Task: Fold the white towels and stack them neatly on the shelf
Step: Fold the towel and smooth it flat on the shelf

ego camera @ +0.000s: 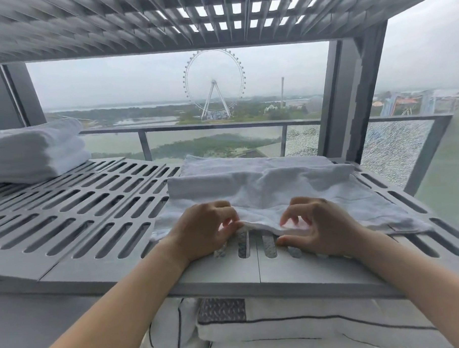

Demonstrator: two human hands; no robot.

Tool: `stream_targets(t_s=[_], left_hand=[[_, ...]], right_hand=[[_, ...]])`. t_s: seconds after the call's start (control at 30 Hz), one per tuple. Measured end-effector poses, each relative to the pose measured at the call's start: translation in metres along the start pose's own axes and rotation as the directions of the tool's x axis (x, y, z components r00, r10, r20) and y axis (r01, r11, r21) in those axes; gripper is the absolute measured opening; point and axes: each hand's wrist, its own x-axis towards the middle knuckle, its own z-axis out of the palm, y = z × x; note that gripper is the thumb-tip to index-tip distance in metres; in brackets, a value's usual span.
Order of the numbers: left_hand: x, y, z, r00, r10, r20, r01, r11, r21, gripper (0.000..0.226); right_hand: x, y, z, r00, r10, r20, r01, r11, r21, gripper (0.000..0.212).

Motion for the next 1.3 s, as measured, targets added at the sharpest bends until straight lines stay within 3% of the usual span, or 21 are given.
stream_targets(t_s=[0.2, 0.33, 0.47, 0.57, 0.7, 0.8, 0.97, 1.1, 1.3], left_hand=[[0.005, 0.0, 0.005, 0.987, -0.148, -0.056, 0.154, 0.979, 0.134, 0.033], [0.005, -0.001, 0.0, 0.98, -0.146, 0.133, 0.109, 0.962, 0.25, 0.044], [-0.005, 0.002, -0.005, 0.979, -0.197, 0.041, 0.184, 0.958, 0.221, 0.032], [-0.025, -0.004, -0.012, 0.967, -0.253, -0.031, 0.255, 0.954, 0.156, 0.021], [-0.053, -0.024, -0.031, 0.946, -0.323, 0.024, 0.323, 0.946, -0.022, 0.028], [-0.071, -0.036, -0.041, 0.933, -0.358, 0.027, 0.359, 0.927, -0.111, 0.037], [-0.082, -0.04, -0.044, 0.889, -0.455, -0.041, 0.43, 0.864, -0.261, 0.047], [-0.084, -0.038, -0.043, 0.881, -0.47, -0.058, 0.435, 0.852, -0.29, 0.046], [-0.084, -0.037, -0.044, 0.864, -0.496, -0.087, 0.456, 0.845, -0.28, 0.043]], right_hand=[[0.009, -0.006, 0.01, 0.998, 0.026, -0.061, -0.032, 0.995, -0.096, 0.008], [0.008, 0.002, 0.012, 0.992, 0.087, -0.09, -0.103, 0.977, -0.189, 0.008], [0.006, 0.002, 0.014, 0.981, 0.137, -0.138, -0.165, 0.961, -0.22, 0.007], [0.002, 0.0, 0.01, 0.972, 0.201, -0.124, -0.218, 0.965, -0.145, 0.005], [0.01, -0.025, 0.009, 0.988, 0.119, 0.097, -0.118, 0.993, -0.015, 0.015], [0.03, -0.065, 0.027, 0.997, 0.055, 0.056, -0.06, 0.994, 0.096, 0.03], [0.067, -0.12, 0.063, 0.996, 0.09, 0.029, -0.094, 0.974, 0.208, 0.036], [0.069, -0.121, 0.068, 0.989, 0.14, 0.041, -0.145, 0.969, 0.202, 0.03], [0.071, -0.114, 0.07, 0.971, 0.238, -0.003, -0.222, 0.91, 0.35, 0.008]])
